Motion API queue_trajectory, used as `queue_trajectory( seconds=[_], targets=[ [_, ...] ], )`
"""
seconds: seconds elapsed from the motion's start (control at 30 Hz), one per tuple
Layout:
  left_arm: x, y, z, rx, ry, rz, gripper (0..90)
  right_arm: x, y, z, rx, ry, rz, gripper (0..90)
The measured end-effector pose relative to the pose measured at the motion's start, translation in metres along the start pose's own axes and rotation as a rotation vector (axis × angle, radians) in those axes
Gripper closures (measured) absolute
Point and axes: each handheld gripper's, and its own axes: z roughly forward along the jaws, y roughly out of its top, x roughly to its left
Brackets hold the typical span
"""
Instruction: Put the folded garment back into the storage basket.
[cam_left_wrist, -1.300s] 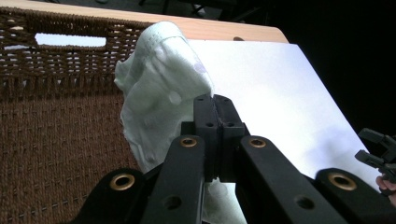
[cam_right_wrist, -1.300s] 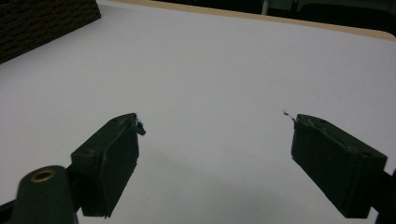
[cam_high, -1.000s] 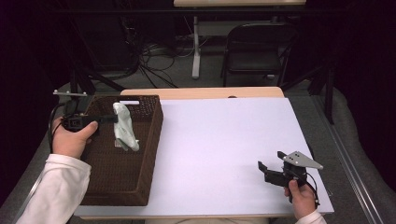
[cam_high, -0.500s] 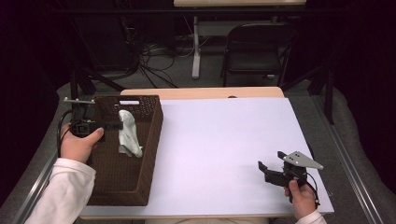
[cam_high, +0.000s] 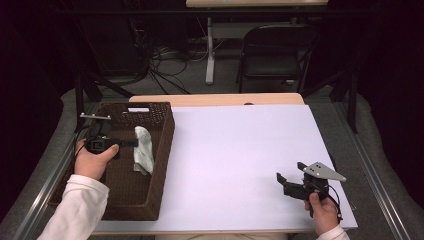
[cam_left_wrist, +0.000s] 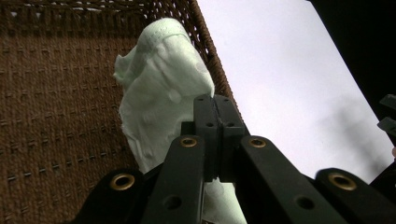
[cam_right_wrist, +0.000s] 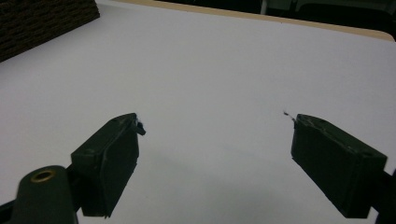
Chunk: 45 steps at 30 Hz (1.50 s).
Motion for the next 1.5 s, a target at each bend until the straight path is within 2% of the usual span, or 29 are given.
queue_trajectory(
  seconds=[0.23, 0.37, 0.5, 0.53, 0.77, 1.1, 1.37, 1.5],
  targets=[
    [0.001, -0.003, 0.011, 0.021, -0.012, 0.003, 90.0, 0.0, 0.0, 0.0, 0.0, -0.003, 0.006, 14.6],
    [0.001, -0.006, 0.016, 0.024, -0.025, -0.014, 90.0, 0.0, 0.0, 0.0, 0.0, -0.001, 0.004, 14.6],
    [0.004, -0.007, 0.02, 0.032, -0.025, -0.007, 90.0, 0.0, 0.0, -0.001, 0.0, 0.0, 0.005, 14.6],
    [0.004, -0.007, 0.021, 0.032, -0.025, -0.017, 90.0, 0.0, 0.0, -0.001, 0.001, -0.001, 0.004, 14.6],
    [0.016, -0.008, 0.026, 0.055, -0.016, -0.037, 90.0, 0.0, 0.0, 0.0, -0.002, 0.0, 0.001, 14.6],
    [0.035, -0.006, 0.024, 0.069, 0.027, -0.06, 90.0, 0.0, 0.0, 0.0, 0.004, 0.002, -0.001, 14.6],
    [0.049, -0.008, 0.021, 0.079, 0.071, -0.094, 90.0, 0.0, 0.0, 0.0, 0.005, 0.001, -0.002, 14.6],
    [0.054, -0.009, 0.019, 0.08, 0.1, -0.098, 90.0, 0.001, 0.0, 0.0, 0.006, 0.004, 0.007, 14.6]
  ],
)
